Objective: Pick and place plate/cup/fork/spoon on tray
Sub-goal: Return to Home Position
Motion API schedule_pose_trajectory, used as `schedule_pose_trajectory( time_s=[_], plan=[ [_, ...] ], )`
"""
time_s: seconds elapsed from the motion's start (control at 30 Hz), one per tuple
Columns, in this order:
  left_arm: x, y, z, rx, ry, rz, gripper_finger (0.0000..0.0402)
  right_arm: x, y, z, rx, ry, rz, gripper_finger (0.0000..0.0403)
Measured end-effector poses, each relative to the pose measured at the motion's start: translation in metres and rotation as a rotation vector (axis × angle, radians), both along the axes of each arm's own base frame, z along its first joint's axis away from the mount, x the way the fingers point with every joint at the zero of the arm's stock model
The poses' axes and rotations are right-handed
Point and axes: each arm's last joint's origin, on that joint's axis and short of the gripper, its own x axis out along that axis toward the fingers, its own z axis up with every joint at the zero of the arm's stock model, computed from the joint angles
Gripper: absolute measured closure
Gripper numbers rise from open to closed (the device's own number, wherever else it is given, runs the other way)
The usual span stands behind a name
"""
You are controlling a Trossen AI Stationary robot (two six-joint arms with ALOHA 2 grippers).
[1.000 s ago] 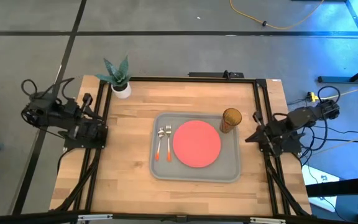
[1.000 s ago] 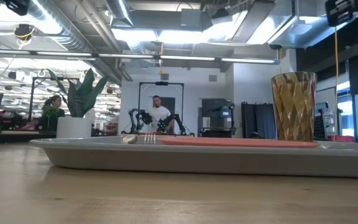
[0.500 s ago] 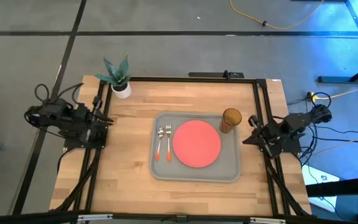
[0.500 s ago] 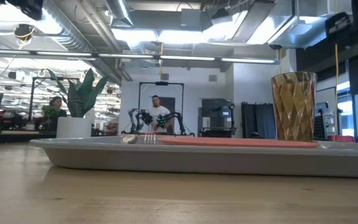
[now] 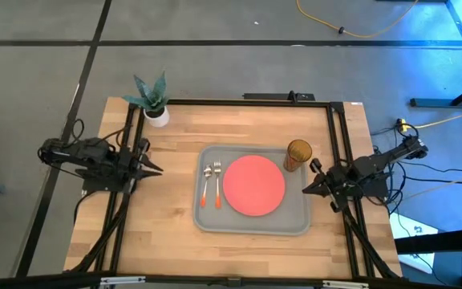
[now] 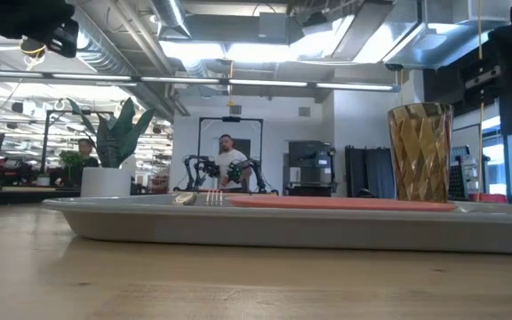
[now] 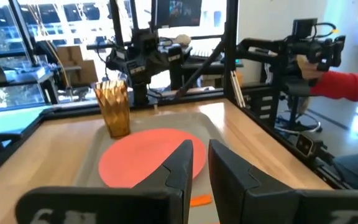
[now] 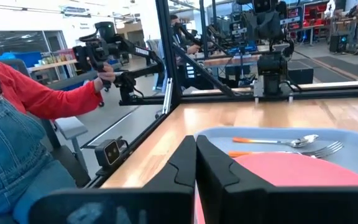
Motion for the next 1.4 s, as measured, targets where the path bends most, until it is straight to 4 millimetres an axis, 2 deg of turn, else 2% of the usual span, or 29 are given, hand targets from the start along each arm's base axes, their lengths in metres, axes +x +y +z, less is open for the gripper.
schedule_pose_trajectory(
  time_s=[0.27, 0.7, 1.2, 1.4],
  plan=[
    [0.005, -0.001, -0.012, 0.015, 0.032, 0.000, 0.0356, 0.000, 0.001, -0.004, -0.100, 0.011, 0.050, 0.0397],
    [0.024, -0.003, -0.064, 0.033, 0.092, 0.070, 0.0356, 0.000, 0.002, -0.006, -0.150, 0.005, 0.053, 0.0397],
    [0.025, 0.000, -0.055, 0.121, -0.025, 0.188, 0.0356, -0.001, 0.003, -0.006, -0.151, 0.011, 0.087, 0.0397],
    [0.025, -0.003, -0.048, 0.140, -0.111, 0.092, 0.0356, -0.001, 0.003, -0.006, -0.152, 0.010, 0.087, 0.0397]
  ],
)
